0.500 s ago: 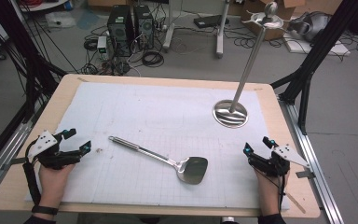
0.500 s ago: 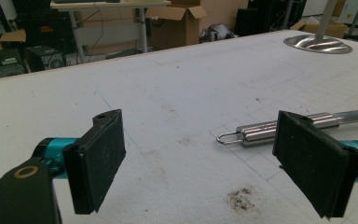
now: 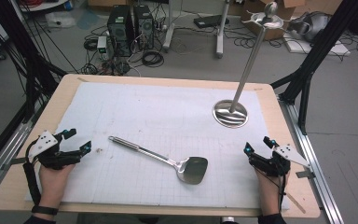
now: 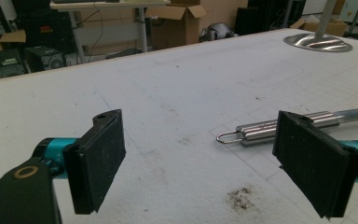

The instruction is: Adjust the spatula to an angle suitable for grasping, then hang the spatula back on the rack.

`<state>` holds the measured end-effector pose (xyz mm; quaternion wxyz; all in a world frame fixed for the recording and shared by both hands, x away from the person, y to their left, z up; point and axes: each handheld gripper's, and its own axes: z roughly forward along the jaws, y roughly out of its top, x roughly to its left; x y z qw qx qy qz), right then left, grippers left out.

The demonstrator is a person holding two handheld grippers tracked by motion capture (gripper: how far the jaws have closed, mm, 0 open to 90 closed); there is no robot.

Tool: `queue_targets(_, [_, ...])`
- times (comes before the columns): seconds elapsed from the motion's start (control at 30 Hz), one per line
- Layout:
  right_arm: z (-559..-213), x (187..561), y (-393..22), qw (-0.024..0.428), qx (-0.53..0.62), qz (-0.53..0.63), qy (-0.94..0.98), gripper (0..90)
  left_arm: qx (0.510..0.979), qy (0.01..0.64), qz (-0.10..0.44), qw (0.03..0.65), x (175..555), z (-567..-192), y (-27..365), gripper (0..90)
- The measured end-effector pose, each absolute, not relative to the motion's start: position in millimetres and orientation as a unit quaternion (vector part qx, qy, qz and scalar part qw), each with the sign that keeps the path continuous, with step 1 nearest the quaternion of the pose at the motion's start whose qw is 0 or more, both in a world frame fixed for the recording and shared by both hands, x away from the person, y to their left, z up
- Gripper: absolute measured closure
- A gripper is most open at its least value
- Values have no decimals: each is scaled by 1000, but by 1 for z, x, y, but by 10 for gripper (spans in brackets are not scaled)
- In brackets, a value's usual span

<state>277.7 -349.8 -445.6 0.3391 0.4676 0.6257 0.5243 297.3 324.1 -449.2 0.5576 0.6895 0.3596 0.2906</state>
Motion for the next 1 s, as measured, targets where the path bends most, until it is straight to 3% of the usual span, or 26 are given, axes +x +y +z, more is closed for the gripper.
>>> queue_targets(1.0, [-437, 276, -346, 340, 447, 536, 630, 188, 688, 363, 292, 556, 298, -449, 324, 176])
